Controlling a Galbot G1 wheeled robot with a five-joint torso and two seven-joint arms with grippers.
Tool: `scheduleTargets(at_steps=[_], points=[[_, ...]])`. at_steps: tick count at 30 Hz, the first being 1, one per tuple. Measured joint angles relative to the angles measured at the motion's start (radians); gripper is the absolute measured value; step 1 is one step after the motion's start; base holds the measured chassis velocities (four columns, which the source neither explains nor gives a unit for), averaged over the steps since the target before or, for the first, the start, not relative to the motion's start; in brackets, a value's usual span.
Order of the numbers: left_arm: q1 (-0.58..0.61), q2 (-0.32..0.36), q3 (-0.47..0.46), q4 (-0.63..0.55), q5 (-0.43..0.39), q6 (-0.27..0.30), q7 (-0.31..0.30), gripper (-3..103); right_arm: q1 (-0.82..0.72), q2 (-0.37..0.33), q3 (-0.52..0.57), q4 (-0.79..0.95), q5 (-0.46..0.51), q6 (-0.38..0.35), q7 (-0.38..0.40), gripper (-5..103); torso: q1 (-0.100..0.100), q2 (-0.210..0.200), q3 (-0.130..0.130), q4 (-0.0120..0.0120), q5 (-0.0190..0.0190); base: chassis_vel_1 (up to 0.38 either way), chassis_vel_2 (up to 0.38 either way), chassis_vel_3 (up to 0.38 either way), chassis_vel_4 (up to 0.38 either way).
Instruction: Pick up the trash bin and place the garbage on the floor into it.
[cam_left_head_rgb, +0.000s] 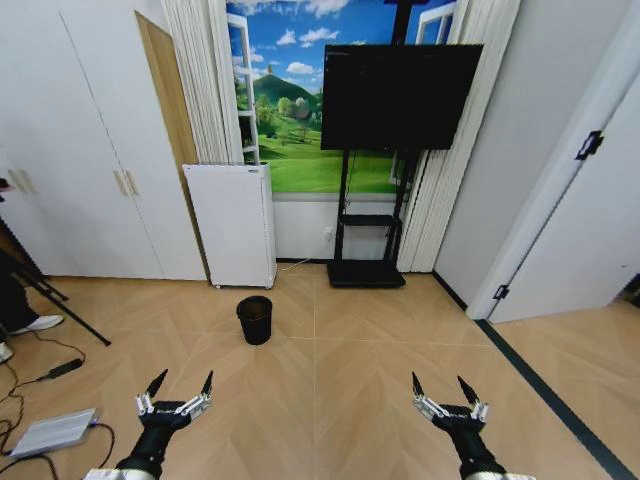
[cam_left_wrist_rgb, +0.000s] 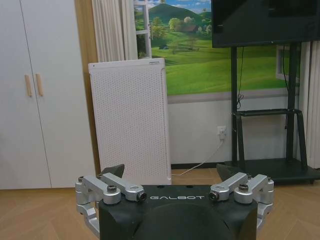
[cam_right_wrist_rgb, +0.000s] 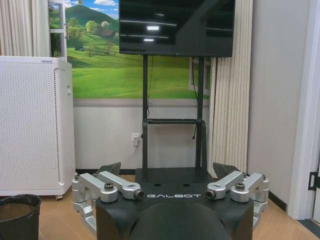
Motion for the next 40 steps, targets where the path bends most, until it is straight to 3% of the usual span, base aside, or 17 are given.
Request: scheduleTargets(at_steps=[40], points=[[0.0,0.0,0.0,0.0,0.0,0.0,0.0,100,0.0,0.0,0.0,0.0,0.0,0.0,0.0,100,0.0,0.0,0.0,0.0,0.0,0.0,0.0,0.0,0.0]])
